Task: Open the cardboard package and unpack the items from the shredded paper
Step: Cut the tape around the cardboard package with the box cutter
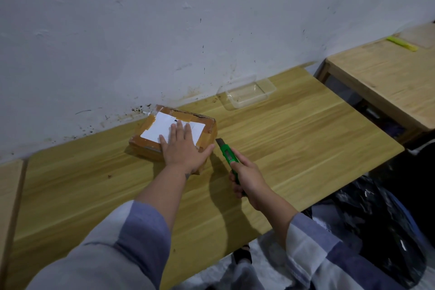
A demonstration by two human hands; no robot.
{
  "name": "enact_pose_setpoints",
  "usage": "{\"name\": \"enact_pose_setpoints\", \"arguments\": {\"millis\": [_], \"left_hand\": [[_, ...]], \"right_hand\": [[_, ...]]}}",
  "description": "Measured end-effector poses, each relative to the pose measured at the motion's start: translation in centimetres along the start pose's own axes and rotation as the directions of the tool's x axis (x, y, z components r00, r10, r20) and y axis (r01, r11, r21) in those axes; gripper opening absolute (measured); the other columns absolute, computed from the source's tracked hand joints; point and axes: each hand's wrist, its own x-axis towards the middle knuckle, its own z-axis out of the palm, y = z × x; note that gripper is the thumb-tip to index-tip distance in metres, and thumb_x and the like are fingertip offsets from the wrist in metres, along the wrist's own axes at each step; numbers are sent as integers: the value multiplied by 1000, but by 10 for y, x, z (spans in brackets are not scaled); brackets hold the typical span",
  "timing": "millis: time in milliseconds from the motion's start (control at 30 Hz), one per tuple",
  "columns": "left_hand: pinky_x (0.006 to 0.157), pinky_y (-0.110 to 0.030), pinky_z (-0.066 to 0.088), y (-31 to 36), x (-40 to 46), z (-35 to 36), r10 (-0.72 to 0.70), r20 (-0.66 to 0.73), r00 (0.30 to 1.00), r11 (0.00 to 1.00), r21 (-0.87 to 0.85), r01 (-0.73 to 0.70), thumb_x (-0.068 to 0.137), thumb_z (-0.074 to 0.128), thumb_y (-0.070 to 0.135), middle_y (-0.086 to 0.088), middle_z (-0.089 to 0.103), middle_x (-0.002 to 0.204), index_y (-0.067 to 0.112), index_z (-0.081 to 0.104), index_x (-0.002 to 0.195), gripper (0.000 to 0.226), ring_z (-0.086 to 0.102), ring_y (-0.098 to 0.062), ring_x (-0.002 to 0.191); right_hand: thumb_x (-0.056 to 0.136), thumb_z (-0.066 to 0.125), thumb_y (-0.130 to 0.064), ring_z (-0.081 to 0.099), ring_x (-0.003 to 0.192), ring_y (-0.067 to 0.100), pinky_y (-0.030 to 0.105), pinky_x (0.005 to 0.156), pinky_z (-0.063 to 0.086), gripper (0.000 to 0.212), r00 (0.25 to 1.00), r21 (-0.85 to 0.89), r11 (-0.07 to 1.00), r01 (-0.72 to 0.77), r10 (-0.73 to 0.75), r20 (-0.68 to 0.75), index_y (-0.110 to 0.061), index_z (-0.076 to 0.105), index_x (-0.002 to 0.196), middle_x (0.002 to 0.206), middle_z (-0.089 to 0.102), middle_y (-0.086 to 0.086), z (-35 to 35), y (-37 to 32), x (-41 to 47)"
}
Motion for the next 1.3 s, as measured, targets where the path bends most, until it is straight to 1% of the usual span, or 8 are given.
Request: {"name": "enact_pose_setpoints", "arguments": {"millis": [167,300,367,467,667,967,1133,1300], "left_hand": [[116,-55,-5,0,0,5,29,18,999,999,22,-29,91,14,70,-6,-10,161,19,-2,154,82,-13,-24,148],[117,-54,-5,-9,-2,6,58,19,998,997,49,-59,93,10,65,-6,-11,161,20,-4,154,77,-14,-23,148],[117,-54,-5,-17,-2,5,80,33,996,994,66,-82,94,9,62,-5,-12,161,20,-5,154,74,-15,-23,148],[116,-54,-6,-27,-4,3,118,51,992,989,87,-122,96,9,60,-5,-14,161,20,-7,153,72,-16,-23,147],[117,-55,-5,-38,-6,4,150,60,987,982,107,-156,97,10,56,-5,-15,161,20,-6,153,69,-15,-23,147],[117,-54,-7,-38,-6,4,141,69,988,985,91,-147,98,8,55,-4,-15,161,21,-6,153,66,-15,-21,147],[117,-54,-6,-35,-5,3,122,73,990,988,84,-128,99,8,53,-4,-14,161,20,-5,153,65,-15,-22,147],[116,-53,-8,-31,-2,2,97,85,992,992,69,-103,99,8,52,-4,-16,161,21,-5,153,64,-17,-21,147]], "right_hand": [[97,46,-29,34,37,9,20,36,29,41,995,-61,994,90,-92,-28,-43,42,135,55,41,1,1,-5,5],[98,45,-26,39,42,10,24,40,37,39,988,-152,981,118,-131,-81,-43,46,134,57,47,0,3,-13,15],[99,42,-23,42,48,10,24,43,39,41,992,-174,979,104,-115,-59,-42,43,136,61,50,-1,4,-16,19],[100,37,-19,41,51,10,22,46,36,46,995,-209,974,92,-97,-15,-40,35,141,65,50,-2,5,-18,22],[100,35,-14,42,53,11,22,45,34,49,997,-231,970,74,-68,37,-39,32,142,69,51,1,15,-16,22],[101,36,-15,40,49,11,22,42,39,49,982,-191,965,180,-166,85,-37,29,144,66,46,2,30,1,-1],[101,36,-14,39,49,10,18,40,37,49,981,-186,966,181,-165,101,-36,28,145,64,43,2,31,4,-6],[101,36,-15,39,49,10,21,41,38,49,985,-195,967,165,-150,90,-35,28,145,63,44,1,34,2,-2]]}}
